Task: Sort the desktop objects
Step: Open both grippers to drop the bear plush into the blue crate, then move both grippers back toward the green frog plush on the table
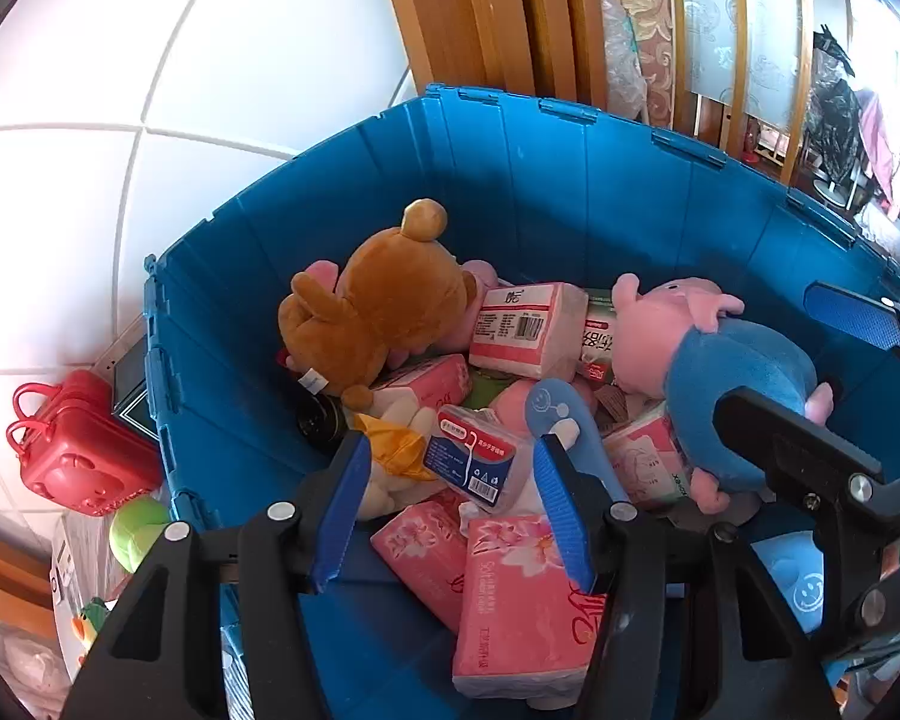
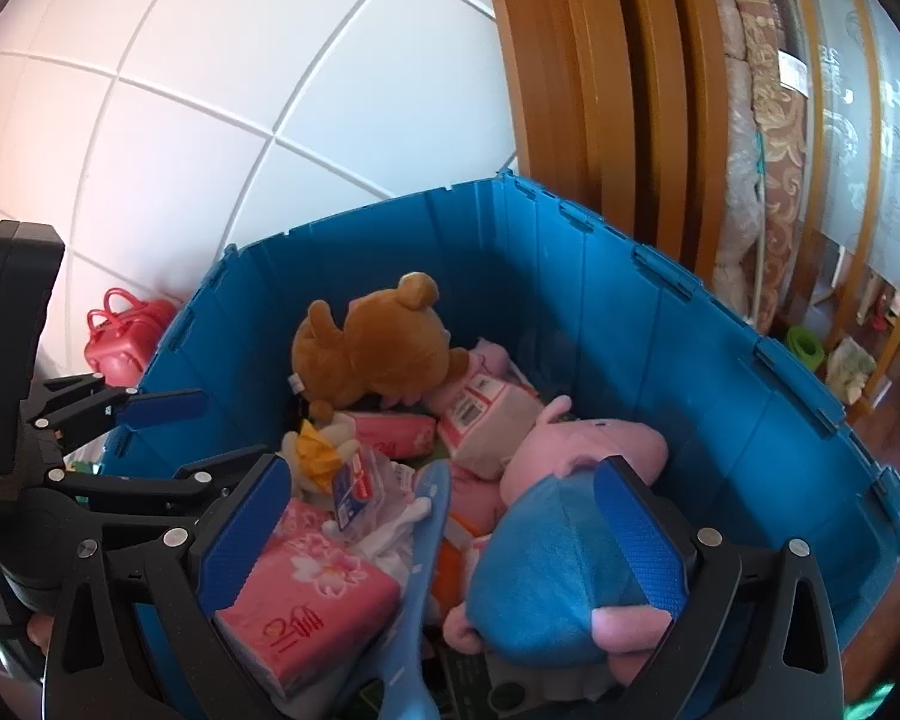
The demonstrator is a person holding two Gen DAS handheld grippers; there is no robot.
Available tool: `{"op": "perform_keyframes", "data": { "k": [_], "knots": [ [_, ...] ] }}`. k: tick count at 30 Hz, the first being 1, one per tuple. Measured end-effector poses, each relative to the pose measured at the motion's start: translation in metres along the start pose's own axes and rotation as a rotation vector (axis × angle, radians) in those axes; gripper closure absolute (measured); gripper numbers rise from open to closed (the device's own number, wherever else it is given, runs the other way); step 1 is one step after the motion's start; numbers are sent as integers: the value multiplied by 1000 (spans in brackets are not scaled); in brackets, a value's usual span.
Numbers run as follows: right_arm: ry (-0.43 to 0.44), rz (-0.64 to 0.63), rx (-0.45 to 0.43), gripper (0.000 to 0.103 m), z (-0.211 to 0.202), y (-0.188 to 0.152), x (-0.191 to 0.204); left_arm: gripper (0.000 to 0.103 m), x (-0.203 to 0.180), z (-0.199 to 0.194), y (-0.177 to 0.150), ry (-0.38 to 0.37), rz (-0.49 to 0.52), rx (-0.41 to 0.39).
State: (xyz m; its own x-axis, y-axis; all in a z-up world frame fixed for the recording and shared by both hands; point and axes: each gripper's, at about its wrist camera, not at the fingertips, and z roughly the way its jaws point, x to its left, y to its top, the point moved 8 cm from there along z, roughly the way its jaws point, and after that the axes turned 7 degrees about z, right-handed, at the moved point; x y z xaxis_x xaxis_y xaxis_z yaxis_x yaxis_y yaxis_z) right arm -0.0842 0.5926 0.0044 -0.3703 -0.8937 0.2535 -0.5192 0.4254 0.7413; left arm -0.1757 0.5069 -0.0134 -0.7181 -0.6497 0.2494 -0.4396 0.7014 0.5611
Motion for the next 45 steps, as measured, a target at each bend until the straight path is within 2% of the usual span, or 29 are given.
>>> {"op": "perform_keyframes", "data": {
  "k": [5,8,10,14,16,17,18,19,23,25,30,33,35,37,41,45],
  "knots": [
    [-13,0,-4,0,2,1,-2,47,9,-8,0,-11,-53,-51],
    [-16,13,-1,0,3,2,-4,47,20,-21,1,-27,-121,-138],
    [-30,31,-3,0,1,1,-8,47,28,-34,-4,-40,-157,-169],
    [-17,58,-1,0,-13,-7,0,47,48,-82,-26,-30,-167,-295],
    [5,71,-14,0,-30,-11,12,29,66,-108,-46,-7,-196,-368],
    [28,75,-29,0,-40,-13,22,14,79,-119,-60,10,-230,-403],
    [53,78,-45,0,-50,-15,35,7,89,-126,-72,25,-261,-427],
    [75,77,-56,0,-58,-17,47,7,102,-131,-89,44,-296,-448],
    [144,36,-92,0,-82,-24,111,7,149,-131,-150,143,-365,-419],
    [170,8,-100,0,-88,-29,147,7,172,-126,-182,183,-385,-381],
    [242,-66,-78,0,-79,-46,237,7,222,-107,-259,215,-418,-273],
    [318,-100,-34,0,-62,-63,292,7,251,-102,-301,221,-461,-241],
    [359,-119,13,0,-42,-75,326,7,271,-100,-327,225,-488,-227],
    [362,-128,58,0,-14,-88,354,7,286,-98,-353,239,-504,-211],
    [305,-85,174,0,64,-116,389,7,326,-86,-397,287,-533,-164],
    [206,-66,283,0,146,-150,408,7,366,-62,-430,328,-569,-111]
  ]
}}
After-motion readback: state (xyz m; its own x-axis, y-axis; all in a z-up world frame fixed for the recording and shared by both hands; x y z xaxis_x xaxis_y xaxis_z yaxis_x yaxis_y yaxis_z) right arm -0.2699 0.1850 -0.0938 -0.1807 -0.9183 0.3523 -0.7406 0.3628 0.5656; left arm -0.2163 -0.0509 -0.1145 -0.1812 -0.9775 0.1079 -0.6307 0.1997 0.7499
